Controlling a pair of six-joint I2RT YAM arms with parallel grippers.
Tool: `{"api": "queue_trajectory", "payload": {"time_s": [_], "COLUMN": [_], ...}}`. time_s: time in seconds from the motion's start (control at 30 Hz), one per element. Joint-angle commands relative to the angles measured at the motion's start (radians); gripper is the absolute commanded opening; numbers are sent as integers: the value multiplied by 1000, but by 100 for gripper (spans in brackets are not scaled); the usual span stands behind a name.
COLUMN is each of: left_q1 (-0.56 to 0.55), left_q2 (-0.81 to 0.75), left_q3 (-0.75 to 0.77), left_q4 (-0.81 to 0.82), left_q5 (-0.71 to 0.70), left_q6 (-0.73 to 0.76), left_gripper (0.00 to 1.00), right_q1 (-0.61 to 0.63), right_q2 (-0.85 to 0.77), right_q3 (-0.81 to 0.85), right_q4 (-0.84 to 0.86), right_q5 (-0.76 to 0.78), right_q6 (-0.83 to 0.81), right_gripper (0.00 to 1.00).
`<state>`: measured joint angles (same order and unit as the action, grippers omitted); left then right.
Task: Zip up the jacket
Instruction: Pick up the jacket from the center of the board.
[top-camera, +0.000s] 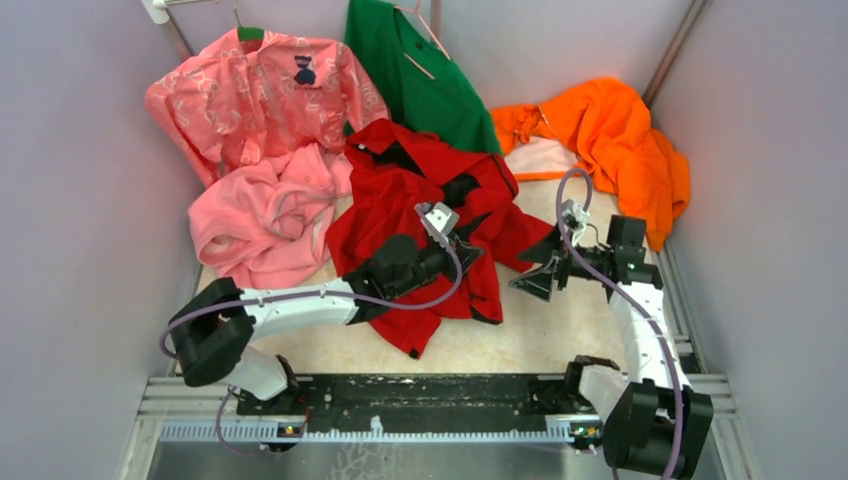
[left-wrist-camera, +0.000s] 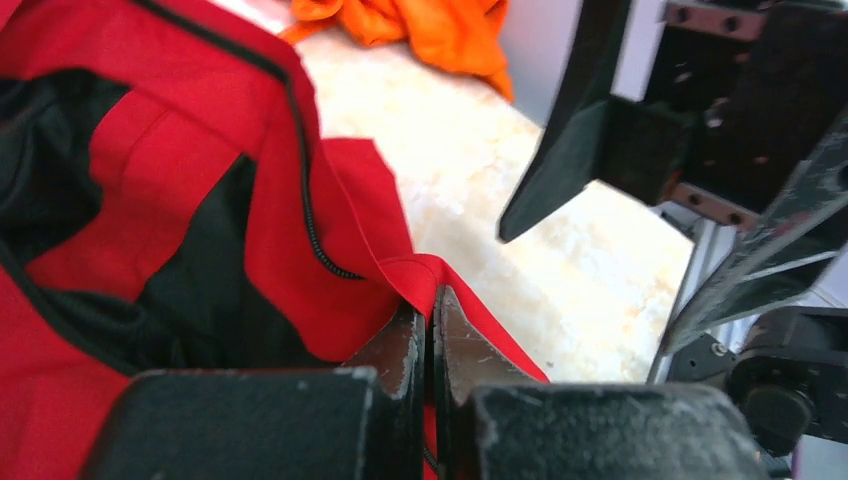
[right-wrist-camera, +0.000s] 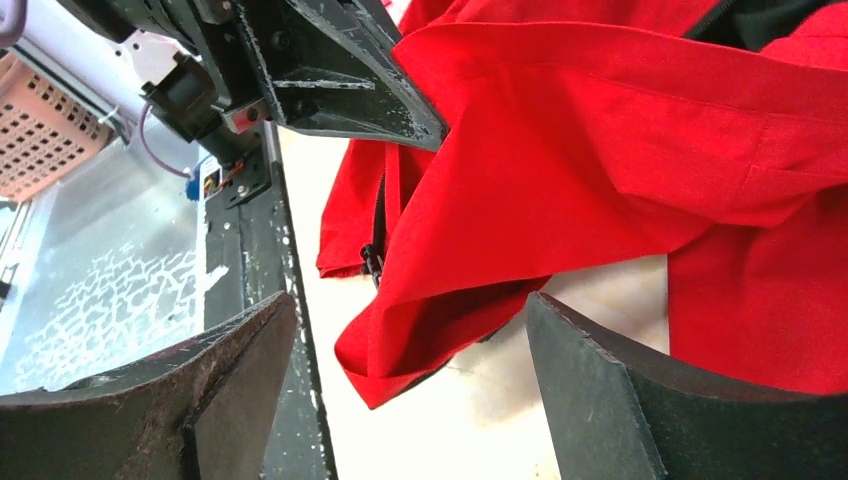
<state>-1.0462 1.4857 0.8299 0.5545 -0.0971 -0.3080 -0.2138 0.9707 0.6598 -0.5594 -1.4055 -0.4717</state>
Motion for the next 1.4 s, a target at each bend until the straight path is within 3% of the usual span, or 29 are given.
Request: {"api": "queue_trajectory", "payload": {"time_s": [0.0,0.43,0.6,1.03,1.13,1.23,1.27,1.37], "left_q1": [-6,3,5,66,74,80,82,90], "left_q2": [6,56,44,6,9,12,12,4], "left_q3": [-24,92,87,-25,-27,-30,-31,-39], "left_q4": [367,244,249,402,409,416,416,409], "left_q5": [55,63,92,315,336,352,356,356], "left_q6": [74,-116,-141,-230,-234,-240,-242,-255], "left_gripper": [0,0,0,0,0,0,2,31], "right_q1": [54,266,306,306,310,314,315,314], "right_q2": [-3,48,62,65,65,65,65,64], "right_q3": [-2,15,5,-52,-49,-43,-38,-26], "right_q4": [121,296,358,583,585,581,579,564], "right_q5": [-26,180,127,-68,-88,-110,-110,-107], "right_q6": [16,210,269,498,502,502,501,489], "right_gripper": [85,90,86,39,23,0,0,0]}}
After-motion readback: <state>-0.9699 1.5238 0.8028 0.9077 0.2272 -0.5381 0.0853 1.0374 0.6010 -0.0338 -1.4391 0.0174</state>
